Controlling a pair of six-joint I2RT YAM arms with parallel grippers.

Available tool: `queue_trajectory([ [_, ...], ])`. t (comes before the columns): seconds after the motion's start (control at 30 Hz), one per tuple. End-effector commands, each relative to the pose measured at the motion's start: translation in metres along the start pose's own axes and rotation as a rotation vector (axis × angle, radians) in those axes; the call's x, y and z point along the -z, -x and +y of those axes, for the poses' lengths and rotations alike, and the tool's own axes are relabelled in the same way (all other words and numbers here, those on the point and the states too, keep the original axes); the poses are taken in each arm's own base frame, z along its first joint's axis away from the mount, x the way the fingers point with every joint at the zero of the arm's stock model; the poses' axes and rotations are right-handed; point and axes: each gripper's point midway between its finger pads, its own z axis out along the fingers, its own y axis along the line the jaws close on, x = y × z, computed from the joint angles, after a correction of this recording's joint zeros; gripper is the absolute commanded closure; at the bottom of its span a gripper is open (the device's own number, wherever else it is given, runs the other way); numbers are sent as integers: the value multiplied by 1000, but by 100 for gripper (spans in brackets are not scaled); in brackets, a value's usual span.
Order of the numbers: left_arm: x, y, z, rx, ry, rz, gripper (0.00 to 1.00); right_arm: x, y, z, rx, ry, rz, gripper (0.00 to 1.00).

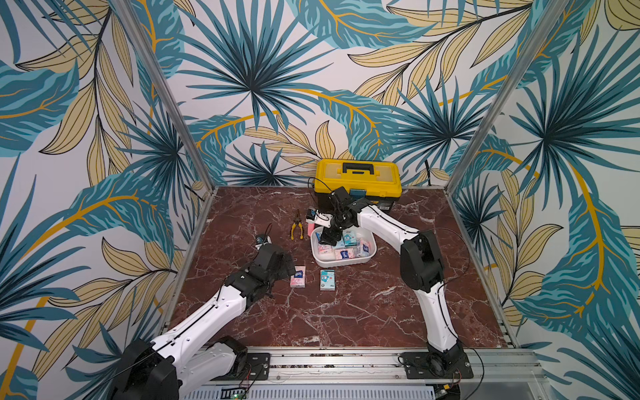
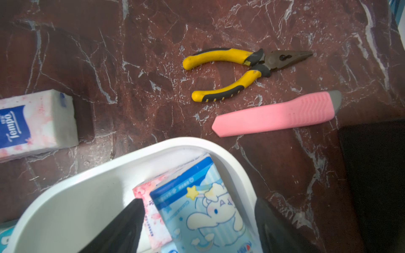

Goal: Take the pocket tissues out of the storage box
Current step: Adjust the storage box at the center of the board, then pick up the pocket tissues from the storage box.

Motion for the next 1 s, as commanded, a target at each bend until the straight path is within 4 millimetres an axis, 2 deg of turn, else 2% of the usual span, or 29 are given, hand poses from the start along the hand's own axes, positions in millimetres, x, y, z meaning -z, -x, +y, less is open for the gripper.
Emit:
queue_trajectory([
  [0.0,-3,-8,11,-6,36,14,0,14,7,6,11,2,-23,16],
  [0.3,-2,-11,12,0,37,23,0,9,-4,12,14,19,4,22],
  [0.67,-3,-12,13,2,39,23,0,-15,-13,6,-2,22,37,16],
  [0.97,-1,-12,16,3,48,18,0,-26,-27,16,-28,63,73,15],
])
